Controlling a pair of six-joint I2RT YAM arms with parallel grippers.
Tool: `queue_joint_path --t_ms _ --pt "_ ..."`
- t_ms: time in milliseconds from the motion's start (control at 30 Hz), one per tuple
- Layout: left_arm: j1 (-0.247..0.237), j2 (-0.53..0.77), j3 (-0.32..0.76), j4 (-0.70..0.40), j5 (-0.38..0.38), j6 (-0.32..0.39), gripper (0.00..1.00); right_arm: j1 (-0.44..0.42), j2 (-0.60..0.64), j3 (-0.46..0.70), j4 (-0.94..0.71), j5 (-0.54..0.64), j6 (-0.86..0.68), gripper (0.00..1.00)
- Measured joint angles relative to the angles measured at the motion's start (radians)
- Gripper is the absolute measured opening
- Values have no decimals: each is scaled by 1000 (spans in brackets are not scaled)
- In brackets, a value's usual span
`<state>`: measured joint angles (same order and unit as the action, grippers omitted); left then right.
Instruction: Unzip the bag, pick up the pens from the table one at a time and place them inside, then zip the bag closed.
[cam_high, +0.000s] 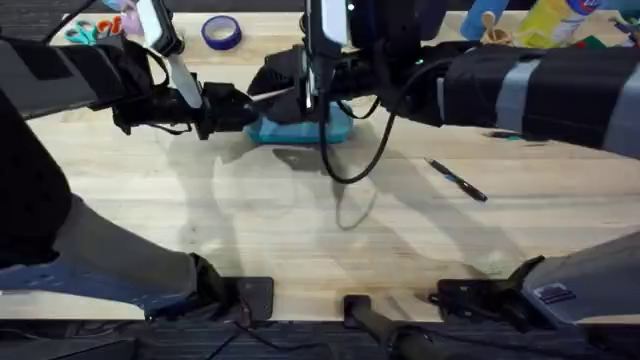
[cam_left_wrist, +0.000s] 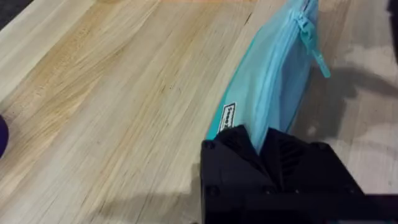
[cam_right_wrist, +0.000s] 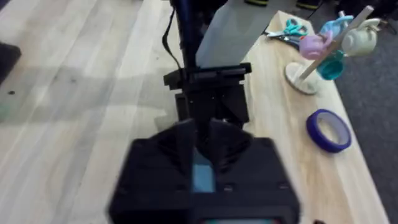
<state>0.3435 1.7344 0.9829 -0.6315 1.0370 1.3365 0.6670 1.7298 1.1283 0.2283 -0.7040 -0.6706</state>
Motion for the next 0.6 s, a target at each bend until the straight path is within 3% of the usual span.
queue_joint_path --t_ms 200,600 --pt "0 0 0 0 0 0 42 0 -51 4 -139 53 5 956" --pt "0 0 0 0 0 0 42 -1 -349 11 -560 337 10 994"
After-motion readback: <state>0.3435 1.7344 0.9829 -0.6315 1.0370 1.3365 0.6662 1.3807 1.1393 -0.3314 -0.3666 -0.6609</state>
